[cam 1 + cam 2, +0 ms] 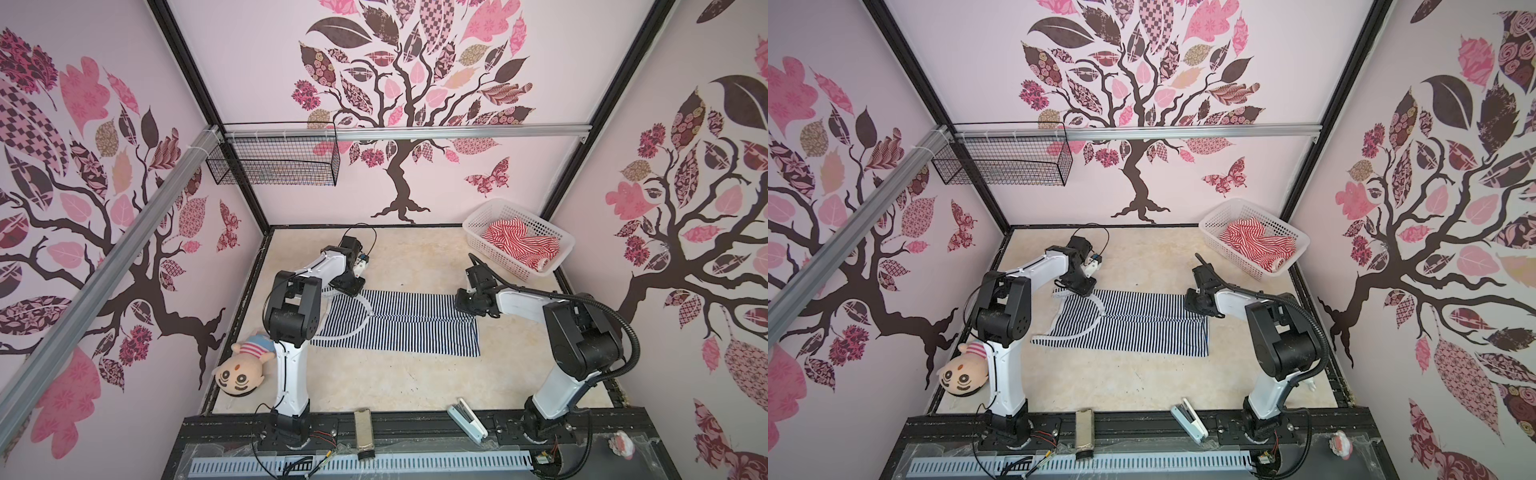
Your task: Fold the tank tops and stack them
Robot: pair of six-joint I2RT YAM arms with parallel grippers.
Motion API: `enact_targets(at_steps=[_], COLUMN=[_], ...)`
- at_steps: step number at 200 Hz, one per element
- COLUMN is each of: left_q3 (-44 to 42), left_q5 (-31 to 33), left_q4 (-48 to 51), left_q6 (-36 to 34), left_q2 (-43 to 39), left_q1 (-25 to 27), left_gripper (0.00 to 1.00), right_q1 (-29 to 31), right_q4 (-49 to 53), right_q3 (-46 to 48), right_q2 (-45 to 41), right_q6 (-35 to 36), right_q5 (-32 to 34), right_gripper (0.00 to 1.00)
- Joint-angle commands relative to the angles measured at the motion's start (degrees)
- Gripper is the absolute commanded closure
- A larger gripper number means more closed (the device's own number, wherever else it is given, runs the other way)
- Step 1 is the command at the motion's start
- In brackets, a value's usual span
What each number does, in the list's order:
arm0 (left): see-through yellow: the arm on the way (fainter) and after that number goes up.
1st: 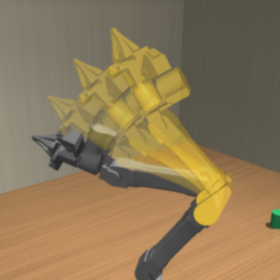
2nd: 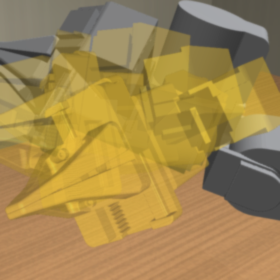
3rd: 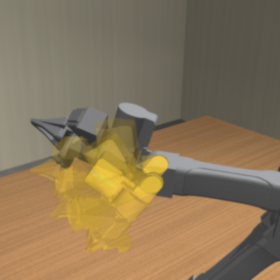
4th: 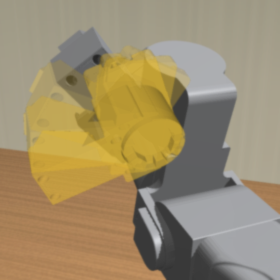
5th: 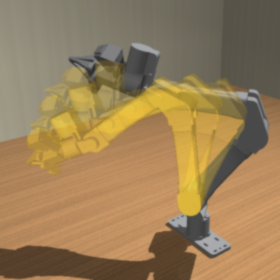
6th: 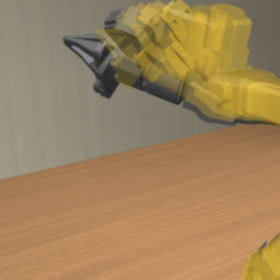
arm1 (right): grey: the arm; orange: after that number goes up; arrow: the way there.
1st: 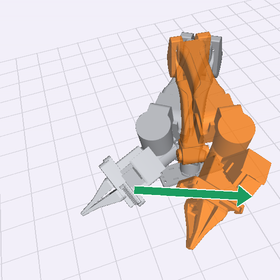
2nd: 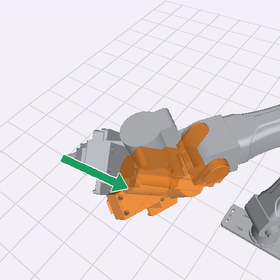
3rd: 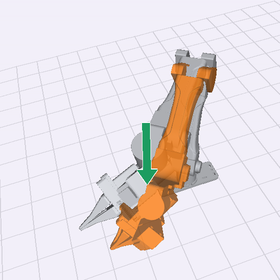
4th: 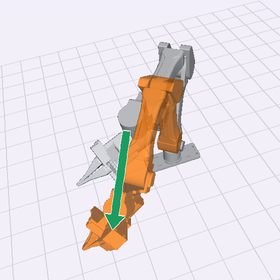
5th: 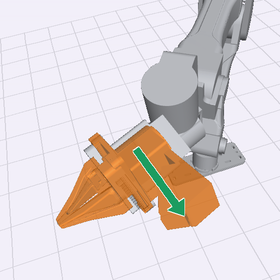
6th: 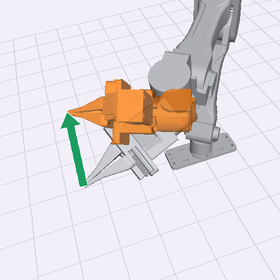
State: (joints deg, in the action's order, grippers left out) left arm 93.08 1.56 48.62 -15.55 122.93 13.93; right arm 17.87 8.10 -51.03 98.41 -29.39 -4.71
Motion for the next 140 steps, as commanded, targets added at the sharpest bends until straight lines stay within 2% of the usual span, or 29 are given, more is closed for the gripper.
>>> enact_targets(at_steps=[1, 24, 40, 58, 68, 78, 98, 118, 140], left_q3=[9.1, 26.2, 40.6, 58.0, 62.9, 62.2, 55.3, 50.2, 37.9], left_q5=[0.5, 0.4, 0.7, 2.3, 3.9, 6.9, 9.8, 8.6, 2.9], left_q4=[2.4, 9.7, 15.4, 20.3, 19.5, 15.5, 7.5, 5.4, 2.8], left_q6=[-0.5, -0.9, -1.3, -2.6, -4.0, -5.2, -5.9, -3.5, -1.3], left_q2=[5.3, 14.7, 23.0, 31.9, 34.4, 34.0, 29.5, 22.9, 12.3], left_q1=[-0.2, 0.7, 1.6, 2.8, 3.6, 4.5, 5.3, 4.9, 3.8], left_gripper=[0.68, 0.68, 0.68, 0.67, 0.66, 0.60, 0.58, 0.58, 0.58], right_q1=[0.0, 0.6, 2.2, 5.3, 8.1, 11.8, 20.6, 27.1, 29.2], right_q4=[5.6, 4.3, 4.8, 4.6, 4.6, 5.1, 7.9, 10.5, 11.7], right_q3=[3.9, 7.3, 9.3, 11.7, 12.6, 12.9, 11.7, 10.5, 9.5], right_q2=[-1.5, -5.0, -6.7, -8.4, -9.2, -9.9, -10.8, -11.9, -14.7], right_q6=[-0.9, -3.3, -5.0, -7.5, -9.4, -11.4, -15.3, -18.2, -18.5], right_q5=[0.6, -1.7, -0.7, -0.1, -0.1, 0.7, 3.9, 6.3, 6.7], right_gripper=[0.79, 0.80, 0.80, 0.80, 0.80, 0.80, 0.80, 0.79, 0.74])
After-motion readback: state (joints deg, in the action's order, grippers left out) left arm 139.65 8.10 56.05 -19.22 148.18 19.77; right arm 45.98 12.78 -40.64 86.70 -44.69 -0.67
